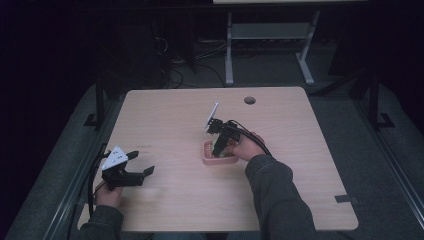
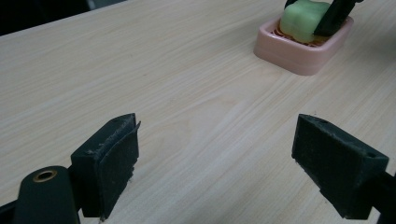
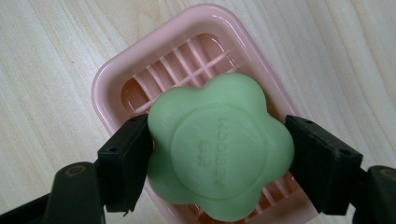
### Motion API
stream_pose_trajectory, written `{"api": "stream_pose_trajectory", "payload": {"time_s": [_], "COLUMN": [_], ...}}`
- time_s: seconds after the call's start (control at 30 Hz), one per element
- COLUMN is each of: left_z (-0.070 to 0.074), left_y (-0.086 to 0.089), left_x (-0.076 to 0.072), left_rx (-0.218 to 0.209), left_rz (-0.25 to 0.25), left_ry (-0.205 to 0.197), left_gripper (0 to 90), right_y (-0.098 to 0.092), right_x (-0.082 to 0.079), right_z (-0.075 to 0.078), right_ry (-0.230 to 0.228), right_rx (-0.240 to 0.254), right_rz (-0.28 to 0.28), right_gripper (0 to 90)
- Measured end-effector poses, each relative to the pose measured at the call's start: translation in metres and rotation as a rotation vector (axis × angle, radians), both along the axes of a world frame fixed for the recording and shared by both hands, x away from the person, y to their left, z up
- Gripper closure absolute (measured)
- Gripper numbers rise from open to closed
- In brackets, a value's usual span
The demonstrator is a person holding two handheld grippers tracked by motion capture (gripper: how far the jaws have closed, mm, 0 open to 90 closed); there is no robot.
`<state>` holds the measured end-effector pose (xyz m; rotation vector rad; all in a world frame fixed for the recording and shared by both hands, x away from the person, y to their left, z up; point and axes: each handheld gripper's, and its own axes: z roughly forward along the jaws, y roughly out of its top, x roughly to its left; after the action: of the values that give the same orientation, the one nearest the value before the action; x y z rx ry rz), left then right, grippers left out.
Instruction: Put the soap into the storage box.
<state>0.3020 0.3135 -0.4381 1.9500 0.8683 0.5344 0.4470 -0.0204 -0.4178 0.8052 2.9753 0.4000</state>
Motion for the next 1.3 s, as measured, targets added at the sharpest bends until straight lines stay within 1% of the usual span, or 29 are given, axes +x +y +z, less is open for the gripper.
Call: {"api": "stream_pose_trajectory", "payload": {"time_s": [0.17,0.27,0.37,0.43,0.5,0.67,0.8,0.83,0.9,1.03,1.13,1.3], "left_z": [0.0,0.0,0.0,0.0,0.0,0.0,0.0,0.0,0.0,-0.001,-0.001,0.0], "left_y": [0.0,0.0,0.0,0.0,0.0,0.0,0.0,0.0,0.0,-0.001,0.0,0.0], "left_x": [0.0,0.0,0.0,0.0,0.0,0.001,0.001,0.001,0.0,0.001,0.001,0.001], "left_rx": [0.003,0.004,0.004,0.005,0.003,0.004,0.005,0.004,0.004,0.006,0.015,0.014], "left_rz": [0.0,0.0,-0.001,-0.001,0.0,0.001,0.002,0.002,0.003,0.002,0.001,0.0], "left_ry": [0.001,0.001,0.0,0.001,0.001,0.001,0.002,0.002,-0.002,0.001,0.002,0.004], "left_gripper": [14.4,14.4,14.4,14.4,14.4,14.4,14.4,14.4,14.4,14.4,14.4,14.4], "right_y": [0.0,-0.001,-0.001,-0.002,-0.003,-0.005,-0.008,-0.008,-0.01,-0.013,-0.015,-0.017], "right_x": [0.0,0.0,-0.001,-0.001,-0.001,-0.002,-0.002,-0.002,-0.002,-0.002,-0.002,-0.001], "right_z": [0.001,0.001,0.001,0.002,0.003,0.006,0.007,0.008,0.008,0.01,0.011,0.013], "right_ry": [-0.001,0.01,0.009,0.006,0.014,0.018,0.012,0.016,0.01,0.01,0.007,0.01], "right_rx": [0.002,0.008,0.009,0.013,0.023,0.03,0.031,0.035,0.041,0.055,0.06,0.071], "right_rz": [-0.003,-0.009,-0.008,-0.01,-0.018,-0.023,-0.027,-0.029,-0.03,-0.03,-0.041,-0.048], "right_gripper": [25.2,25.1,25.0,23.5,21.7,20.6,20.5,20.4,20.4,20.4,20.2,19.9]}}
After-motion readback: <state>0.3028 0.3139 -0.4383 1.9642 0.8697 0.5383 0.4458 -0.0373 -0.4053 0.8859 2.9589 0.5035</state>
